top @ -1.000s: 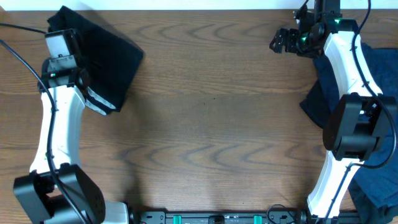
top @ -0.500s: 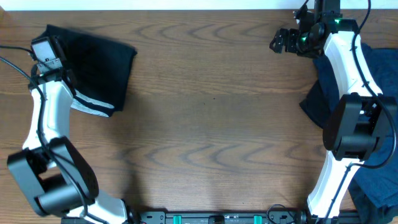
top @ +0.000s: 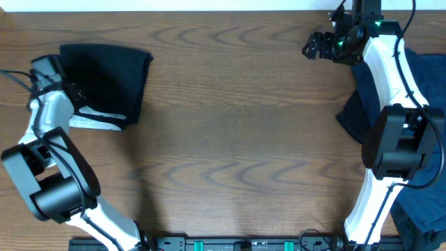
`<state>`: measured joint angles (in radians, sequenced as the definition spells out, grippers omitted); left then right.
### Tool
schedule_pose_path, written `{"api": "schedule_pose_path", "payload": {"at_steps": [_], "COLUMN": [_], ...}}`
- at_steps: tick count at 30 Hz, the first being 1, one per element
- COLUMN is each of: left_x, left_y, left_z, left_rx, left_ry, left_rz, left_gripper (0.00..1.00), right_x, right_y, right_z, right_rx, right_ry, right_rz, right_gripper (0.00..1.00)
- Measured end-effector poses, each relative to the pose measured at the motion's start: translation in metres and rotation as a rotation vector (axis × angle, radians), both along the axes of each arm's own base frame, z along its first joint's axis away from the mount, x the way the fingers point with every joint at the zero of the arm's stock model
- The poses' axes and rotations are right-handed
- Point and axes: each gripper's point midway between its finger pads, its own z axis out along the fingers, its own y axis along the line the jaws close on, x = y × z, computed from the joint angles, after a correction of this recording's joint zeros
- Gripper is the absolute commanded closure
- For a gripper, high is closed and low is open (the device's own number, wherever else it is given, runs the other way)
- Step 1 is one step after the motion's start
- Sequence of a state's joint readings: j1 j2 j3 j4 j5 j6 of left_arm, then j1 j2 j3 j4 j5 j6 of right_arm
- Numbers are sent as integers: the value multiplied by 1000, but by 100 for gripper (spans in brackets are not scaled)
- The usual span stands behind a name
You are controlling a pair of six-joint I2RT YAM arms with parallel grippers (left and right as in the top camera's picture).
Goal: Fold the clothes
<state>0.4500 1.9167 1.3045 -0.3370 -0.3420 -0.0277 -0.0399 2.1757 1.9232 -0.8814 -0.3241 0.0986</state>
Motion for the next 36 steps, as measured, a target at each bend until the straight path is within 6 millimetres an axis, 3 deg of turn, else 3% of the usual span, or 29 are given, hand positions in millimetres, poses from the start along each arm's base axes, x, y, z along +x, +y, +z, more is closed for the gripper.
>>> {"api": "schedule_pose_path", "payload": {"at_steps": [3,4,5,6,9,12,16,21,32,36], "left_x": [0,0,2,4,11,18,21,23,-13,-11], "left_y": [3,2,0,-3,-14,-22,-29,-27,13,14], "left_z": [27,39,54,69,108,121,95,45,-55,-59], "left_rx": [22,28,28,27,13,-24,-98,-197,-326,-327], "left_ry": [-58,-86,-132,-172,-283,-342,-304,-235,-89,-92], "left_rz": [11,10,7,-4,-52,-78,-87,-76,68,67], "left_gripper": [6,21,46,60,70,70,70,70,70,70], "right_x": [0,0,0,0,0,0,0,0,0,0], "right_y": [0,0,0,0,0,0,0,0,0,0], "right_z": [0,0,0,0,0,0,0,0,0,0], "right_rx": [0,0,0,0,0,0,0,0,0,0], "right_ry": [0,0,0,0,0,0,0,0,0,0], "right_rz": [0,0,0,0,0,0,0,0,0,0], "right_gripper": [1,1,1,1,1,1,1,1,1,1]}}
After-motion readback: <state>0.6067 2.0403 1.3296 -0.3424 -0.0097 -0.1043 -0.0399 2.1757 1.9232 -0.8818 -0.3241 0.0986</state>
